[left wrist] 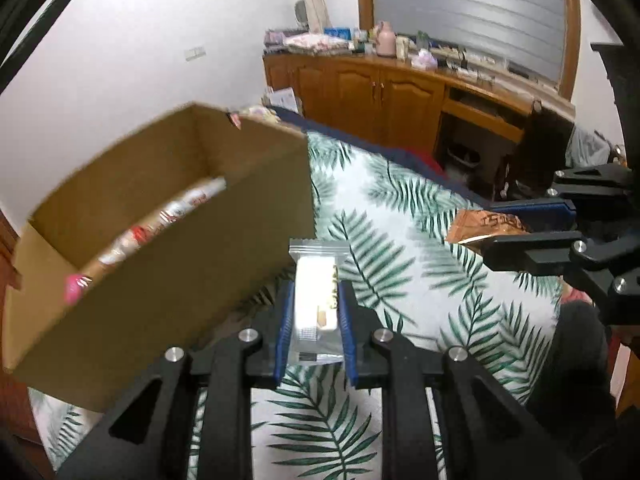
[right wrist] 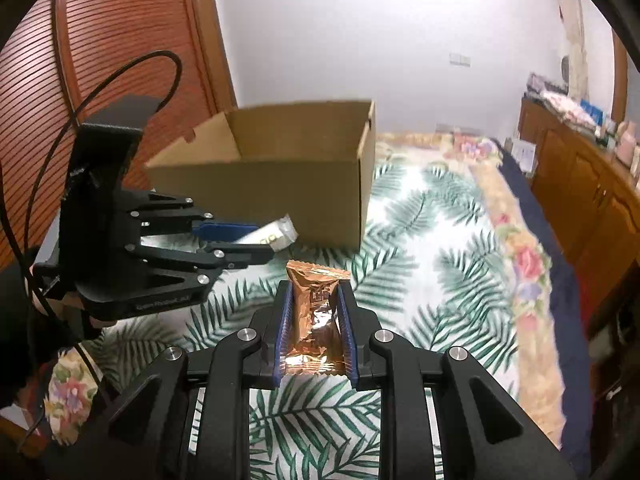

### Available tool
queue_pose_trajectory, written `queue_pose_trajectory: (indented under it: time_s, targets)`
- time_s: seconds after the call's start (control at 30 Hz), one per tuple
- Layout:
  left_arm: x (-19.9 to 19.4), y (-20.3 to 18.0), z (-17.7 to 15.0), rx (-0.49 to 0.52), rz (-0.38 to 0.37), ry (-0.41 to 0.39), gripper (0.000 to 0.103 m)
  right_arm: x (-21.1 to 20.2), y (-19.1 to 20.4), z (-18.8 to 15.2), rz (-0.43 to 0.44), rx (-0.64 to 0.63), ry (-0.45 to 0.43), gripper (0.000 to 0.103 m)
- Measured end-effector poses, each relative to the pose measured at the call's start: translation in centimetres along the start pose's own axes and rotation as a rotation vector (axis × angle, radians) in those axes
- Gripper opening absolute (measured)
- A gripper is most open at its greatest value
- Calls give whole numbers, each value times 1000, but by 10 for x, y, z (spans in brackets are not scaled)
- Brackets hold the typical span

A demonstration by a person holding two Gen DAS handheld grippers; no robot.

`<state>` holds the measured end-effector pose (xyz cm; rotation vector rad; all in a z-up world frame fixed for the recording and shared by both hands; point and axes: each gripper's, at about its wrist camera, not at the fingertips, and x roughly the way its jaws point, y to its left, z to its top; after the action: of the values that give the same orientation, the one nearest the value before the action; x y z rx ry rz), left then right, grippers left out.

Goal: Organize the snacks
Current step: 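Lift both held snacks and carry them over the cardboard box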

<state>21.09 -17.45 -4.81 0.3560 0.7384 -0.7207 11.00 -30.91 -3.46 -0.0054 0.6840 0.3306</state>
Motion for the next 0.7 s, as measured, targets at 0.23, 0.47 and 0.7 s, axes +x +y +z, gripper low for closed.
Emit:
queue_pose_trajectory:
  time_s: [0.23, 0.47, 0.7]
  targets:
    - [-53, 23, 33, -35, 52, -99, 19, -26, 11, 38, -6, -23, -60, 20]
    - [-92, 53, 54, -56, 113, -158, 19, -37, 22, 79, 1, -51, -106, 20]
    - [-91, 96, 56, -121, 165, -178, 19, -17, 27, 107, 31, -58, -113, 20]
